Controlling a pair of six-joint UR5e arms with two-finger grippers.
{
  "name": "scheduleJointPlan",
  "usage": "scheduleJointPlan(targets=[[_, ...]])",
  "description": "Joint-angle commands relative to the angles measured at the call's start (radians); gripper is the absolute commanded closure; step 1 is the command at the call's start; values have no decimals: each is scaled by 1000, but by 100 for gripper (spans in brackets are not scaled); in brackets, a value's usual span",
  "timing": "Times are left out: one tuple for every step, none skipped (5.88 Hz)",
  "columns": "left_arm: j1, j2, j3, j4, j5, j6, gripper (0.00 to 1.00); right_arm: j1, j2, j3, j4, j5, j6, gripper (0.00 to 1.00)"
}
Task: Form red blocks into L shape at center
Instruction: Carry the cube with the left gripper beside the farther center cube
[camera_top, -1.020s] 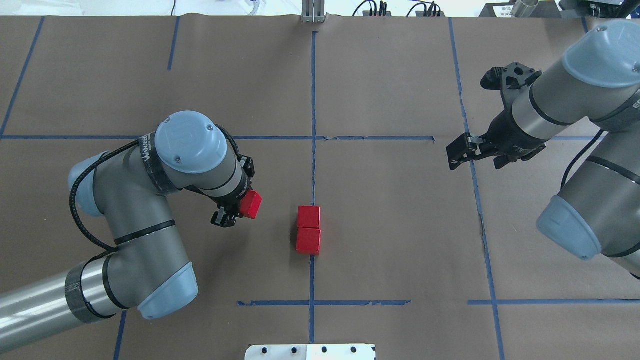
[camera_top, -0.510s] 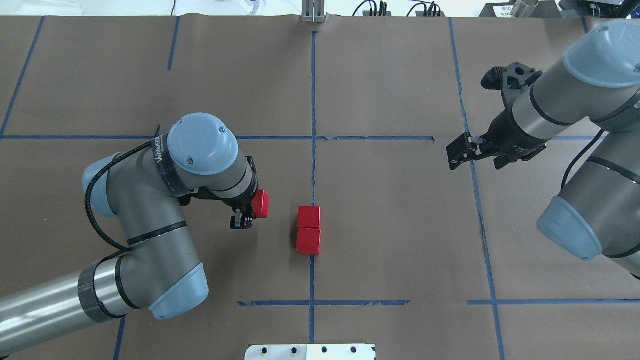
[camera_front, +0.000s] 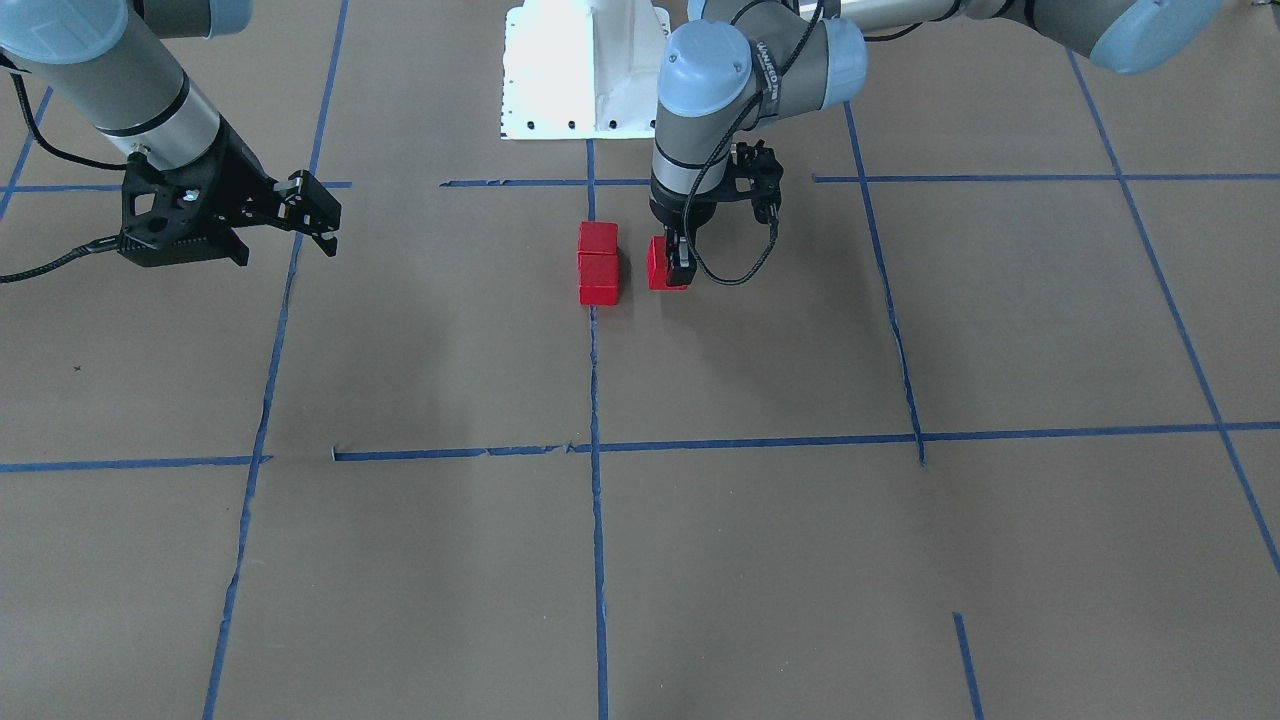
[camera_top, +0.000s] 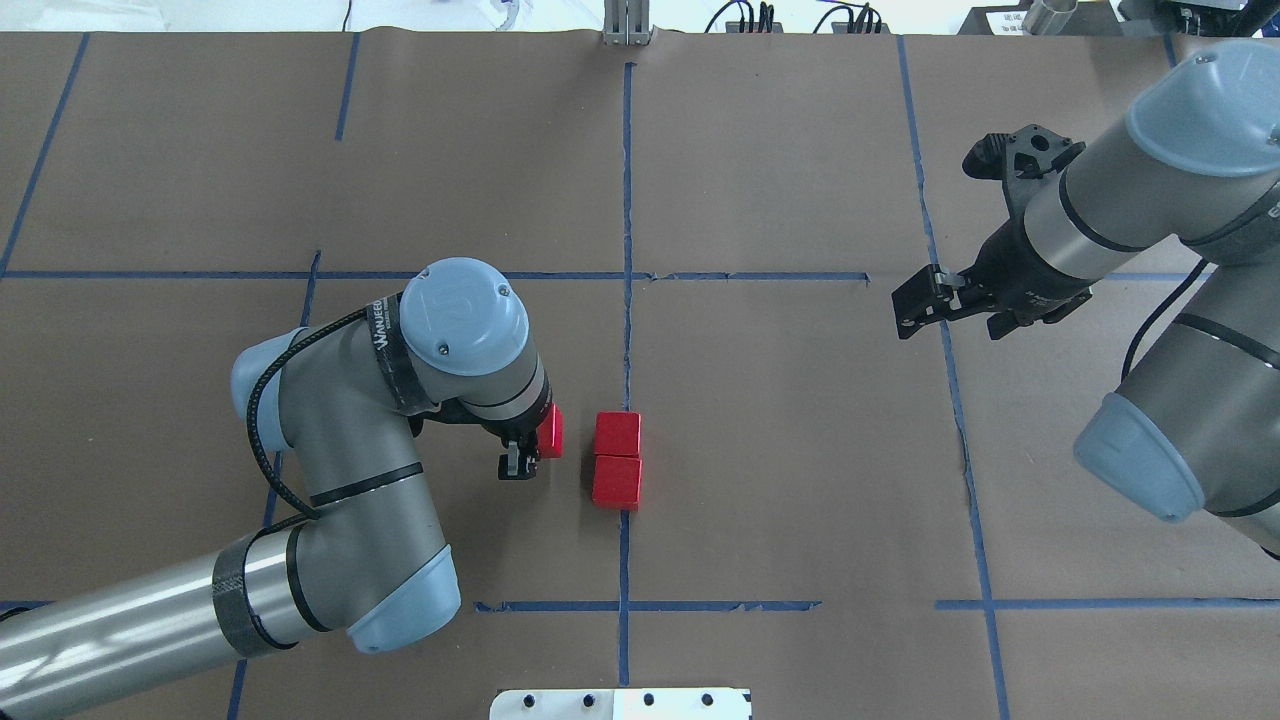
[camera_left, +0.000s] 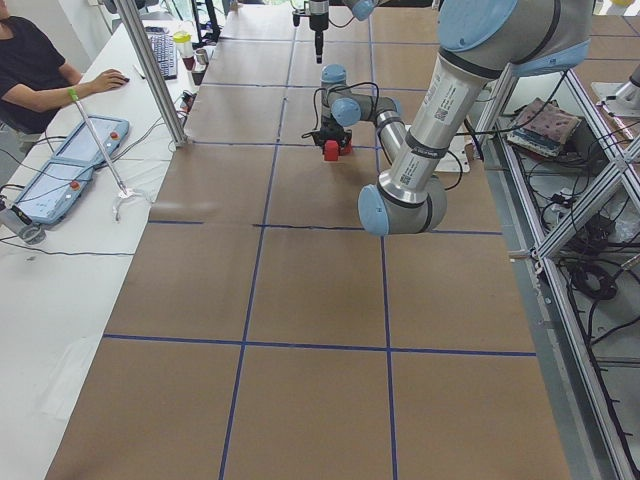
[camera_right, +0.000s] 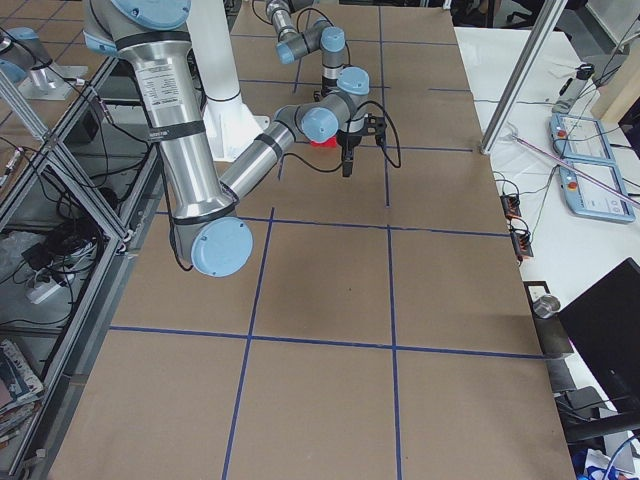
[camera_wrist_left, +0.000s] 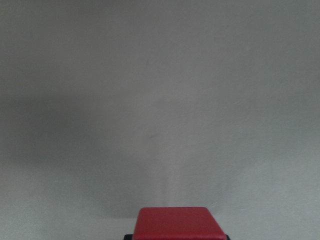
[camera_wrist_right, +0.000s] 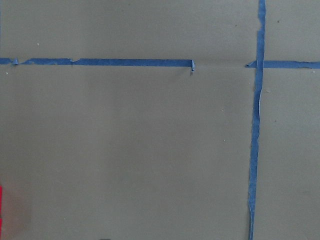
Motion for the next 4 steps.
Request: scheduleJointPlan(targets=[[9,-29,39,-14,16,-21,98,-2,0,-1,0,0,0,0],[9,-49,73,-15,22,-21,98,-2,0,-1,0,0,0,0],[9,-60,84,-17,22,-21,98,-2,0,-1,0,0,0,0],[9,-66,105,-28,22,-21,98,-2,0,-1,-2,0,0,0]])
